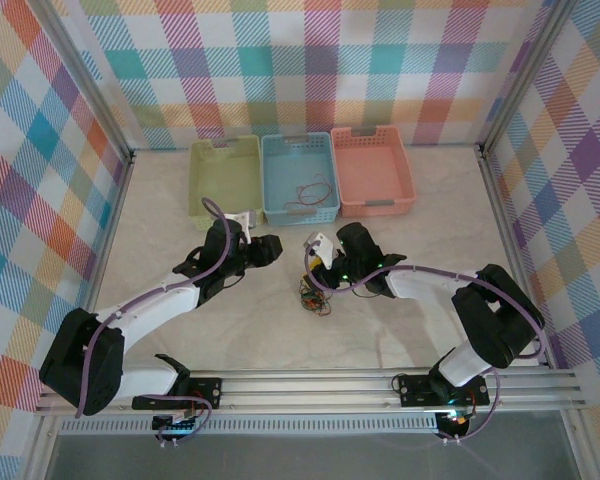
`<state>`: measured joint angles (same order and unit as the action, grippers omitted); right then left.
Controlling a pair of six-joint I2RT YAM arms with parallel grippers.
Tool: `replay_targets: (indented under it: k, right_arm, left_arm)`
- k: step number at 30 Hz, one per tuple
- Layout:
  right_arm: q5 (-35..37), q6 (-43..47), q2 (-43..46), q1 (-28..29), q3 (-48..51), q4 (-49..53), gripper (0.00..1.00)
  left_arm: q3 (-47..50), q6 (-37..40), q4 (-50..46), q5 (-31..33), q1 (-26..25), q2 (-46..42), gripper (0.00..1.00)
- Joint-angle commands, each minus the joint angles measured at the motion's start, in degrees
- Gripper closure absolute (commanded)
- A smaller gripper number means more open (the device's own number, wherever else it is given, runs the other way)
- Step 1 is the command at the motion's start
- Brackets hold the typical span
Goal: Untangle the cables
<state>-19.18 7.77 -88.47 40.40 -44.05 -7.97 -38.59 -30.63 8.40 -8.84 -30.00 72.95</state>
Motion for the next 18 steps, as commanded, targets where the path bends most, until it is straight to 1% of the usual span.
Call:
replay_targets:
  k: [1,4,10,14,18]
  right_arm:
    - [-2.12,1.35,-0.58,0.41,-1.51,0.65,0.68]
    - [-2.4,1.54,-0.35,0.72,-1.23,0.17,0.67]
    - [-4.35,2.38,-1.16,1.32,-1.7,0.93,0.61]
    - [-2.84,2.69,-3.4,1.64,-4.24,4.21,0.6]
    - [-1.37,2.6,-3.94,1.83,-4.62,4.67,0.6]
  left_arm:
    - [-0.05,0.28,-1.0,1.12,-0.39,-1.46,0.54]
    - [0.01,0.39,-1.09,1.28,-0.41,-1.76,0.54]
    - [-0.04,0.49,-1.54,1.5,-0.41,-2.19,0.54]
    - [-0.07,0.56,-1.86,1.85,-0.41,-2.57,0.54]
    - [-0.12,0.62,-2.07,1.73,-0.41,-2.78,0.54]
